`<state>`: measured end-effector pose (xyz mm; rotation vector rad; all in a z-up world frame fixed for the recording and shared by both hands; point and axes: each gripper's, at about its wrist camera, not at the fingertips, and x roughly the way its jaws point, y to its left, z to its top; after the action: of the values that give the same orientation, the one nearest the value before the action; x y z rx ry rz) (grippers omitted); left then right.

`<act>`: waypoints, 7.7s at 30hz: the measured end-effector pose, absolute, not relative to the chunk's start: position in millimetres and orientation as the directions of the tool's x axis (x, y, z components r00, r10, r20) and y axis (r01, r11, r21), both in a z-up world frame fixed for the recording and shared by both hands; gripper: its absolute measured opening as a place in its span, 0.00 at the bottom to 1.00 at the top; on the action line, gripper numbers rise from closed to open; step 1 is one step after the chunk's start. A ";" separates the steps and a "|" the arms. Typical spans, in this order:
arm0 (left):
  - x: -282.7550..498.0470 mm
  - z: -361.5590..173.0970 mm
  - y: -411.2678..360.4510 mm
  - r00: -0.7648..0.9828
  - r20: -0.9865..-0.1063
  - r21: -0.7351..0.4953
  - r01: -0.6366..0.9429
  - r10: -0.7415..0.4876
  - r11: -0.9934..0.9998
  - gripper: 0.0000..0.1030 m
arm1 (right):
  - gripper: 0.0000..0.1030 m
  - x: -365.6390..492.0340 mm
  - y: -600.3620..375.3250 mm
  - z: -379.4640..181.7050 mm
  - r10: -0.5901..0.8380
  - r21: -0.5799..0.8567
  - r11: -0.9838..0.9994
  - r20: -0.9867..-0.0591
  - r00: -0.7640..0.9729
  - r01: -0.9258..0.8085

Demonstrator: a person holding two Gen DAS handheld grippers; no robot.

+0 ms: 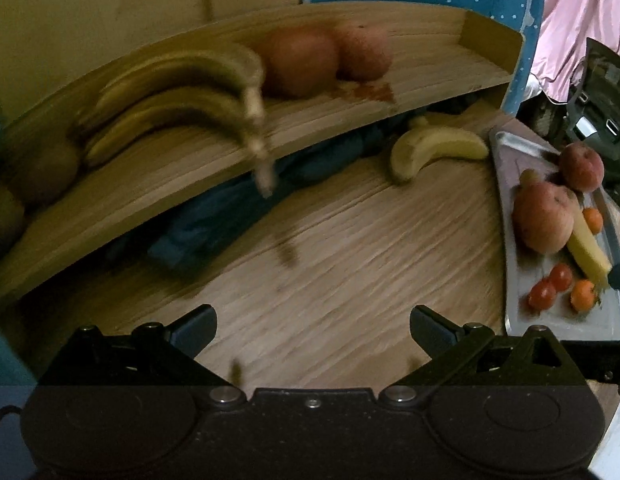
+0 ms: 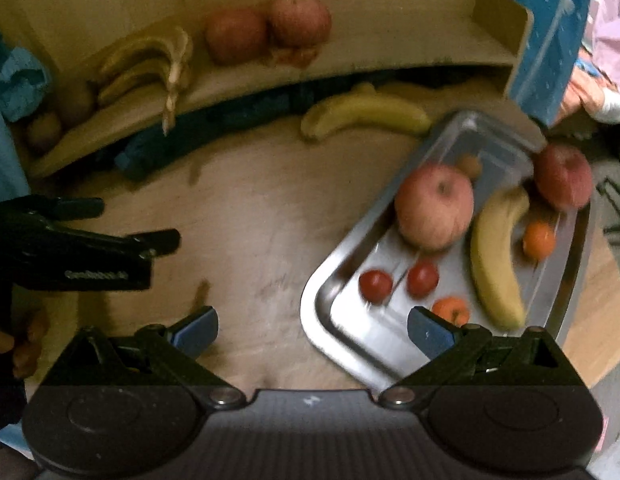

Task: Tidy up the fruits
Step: 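Move the left tool to the yellow banana while the right tool reaches under the shelf, then grasp the yellow banana with the left tool while the right tool grasps a brown kiwi, then lift and carry the banana and kiwi toward the steel tray with both tools, then lower the banana and kiwi into the steel tray with both tools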

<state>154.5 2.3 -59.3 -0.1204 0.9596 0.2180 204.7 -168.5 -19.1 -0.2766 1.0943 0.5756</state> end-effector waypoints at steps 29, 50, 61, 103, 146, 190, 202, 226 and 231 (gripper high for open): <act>312.3 -92.7 -62.4 0.651 -0.749 0.090 -0.080 0.120 0.993 0.87 | 0.82 422.5 -165.3 -42.1 0.507 0.121 0.684 -0.788 0.350 -0.719; 321.1 -101.3 -58.1 0.658 -0.742 0.087 -0.096 0.129 0.992 0.46 | 0.52 446.3 -131.3 -71.6 0.559 0.213 0.642 -0.788 0.259 -0.737; 310.3 -98.7 -59.8 0.648 -0.754 0.047 -0.103 0.103 0.994 0.36 | 0.49 446.3 -140.1 -74.5 0.550 0.208 0.665 -0.787 0.281 -0.718; 221.6 -89.7 -27.0 0.619 -0.785 0.050 0.043 0.012 0.998 0.47 | 0.31 371.0 -127.8 -86.0 0.487 0.201 0.711 -0.832 0.266 -0.674; 210.3 -88.0 -24.7 0.572 -0.820 -0.025 -0.037 0.001 0.999 0.36 | 0.30 263.9 -183.6 -35.5 0.461 0.190 0.836 -0.751 0.472 -0.514; 217.6 6.6 -71.6 0.688 -0.695 -0.205 0.093 -0.211 0.974 0.35 | 0.30 221.3 -260.6 -10.3 0.353 0.173 0.926 -0.710 0.610 -0.334; 282.2 3.3 -130.9 0.657 -0.697 -0.225 0.181 -0.288 0.957 0.35 | 0.30 239.7 -305.4 -17.3 0.256 0.136 0.964 -0.711 0.655 -0.229; 364.3 -30.0 -160.5 0.593 -0.777 -0.190 0.100 -0.212 0.977 0.34 | 0.30 312.1 -327.4 -45.9 0.287 0.178 0.955 -0.744 0.604 -0.236; 373.1 -37.4 -163.1 0.579 -0.789 -0.192 0.084 -0.205 0.978 0.34 | 0.30 319.0 -328.7 -51.2 0.290 0.185 0.954 -0.756 0.586 -0.234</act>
<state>373.1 -163.1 -37.4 -0.1394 0.9391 -0.1692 319.0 -328.7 -51.2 0.0677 0.8939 0.3062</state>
